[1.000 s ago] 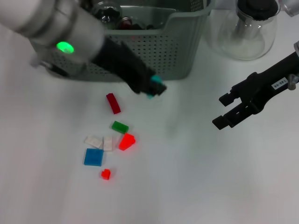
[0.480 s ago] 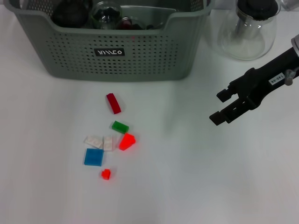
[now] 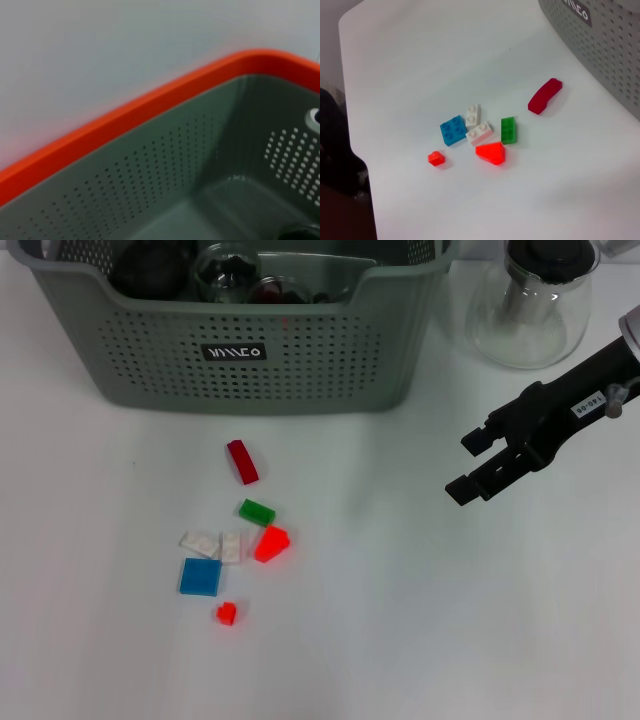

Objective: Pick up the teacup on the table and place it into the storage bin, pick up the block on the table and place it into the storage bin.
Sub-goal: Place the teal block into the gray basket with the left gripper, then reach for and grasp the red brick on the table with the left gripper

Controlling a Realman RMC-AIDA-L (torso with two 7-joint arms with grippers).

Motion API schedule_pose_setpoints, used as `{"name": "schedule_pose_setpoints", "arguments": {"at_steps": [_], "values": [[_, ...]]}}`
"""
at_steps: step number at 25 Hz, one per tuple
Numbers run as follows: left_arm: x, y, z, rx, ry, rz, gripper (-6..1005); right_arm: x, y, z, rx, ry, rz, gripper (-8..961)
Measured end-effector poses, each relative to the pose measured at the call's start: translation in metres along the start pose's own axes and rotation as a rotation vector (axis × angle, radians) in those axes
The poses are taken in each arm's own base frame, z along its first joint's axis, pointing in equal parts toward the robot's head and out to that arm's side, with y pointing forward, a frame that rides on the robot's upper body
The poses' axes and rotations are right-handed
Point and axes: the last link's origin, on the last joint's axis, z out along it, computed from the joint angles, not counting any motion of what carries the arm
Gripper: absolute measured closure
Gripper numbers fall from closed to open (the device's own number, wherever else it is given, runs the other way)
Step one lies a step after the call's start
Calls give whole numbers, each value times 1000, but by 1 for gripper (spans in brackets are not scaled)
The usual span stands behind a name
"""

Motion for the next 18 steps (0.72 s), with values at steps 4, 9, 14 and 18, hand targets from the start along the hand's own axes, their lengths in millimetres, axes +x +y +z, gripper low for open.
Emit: {"name": "schedule_pose_setpoints", "arguments": {"at_steps": [4, 9, 14, 18], "values": [[-2, 3, 2, -2, -11, 4, 603, -1, 0, 0, 0, 1, -2, 25], [-3, 4, 2, 0, -22, 10, 602, -3, 1, 0, -1, 1, -7, 25], [-4, 0, -7, 7, -24, 18, 363, -3, 1, 1, -1, 2, -8, 26], [0, -4, -36, -23, 49, 7, 261, -3, 1, 1, -1, 2, -8, 26]]}}
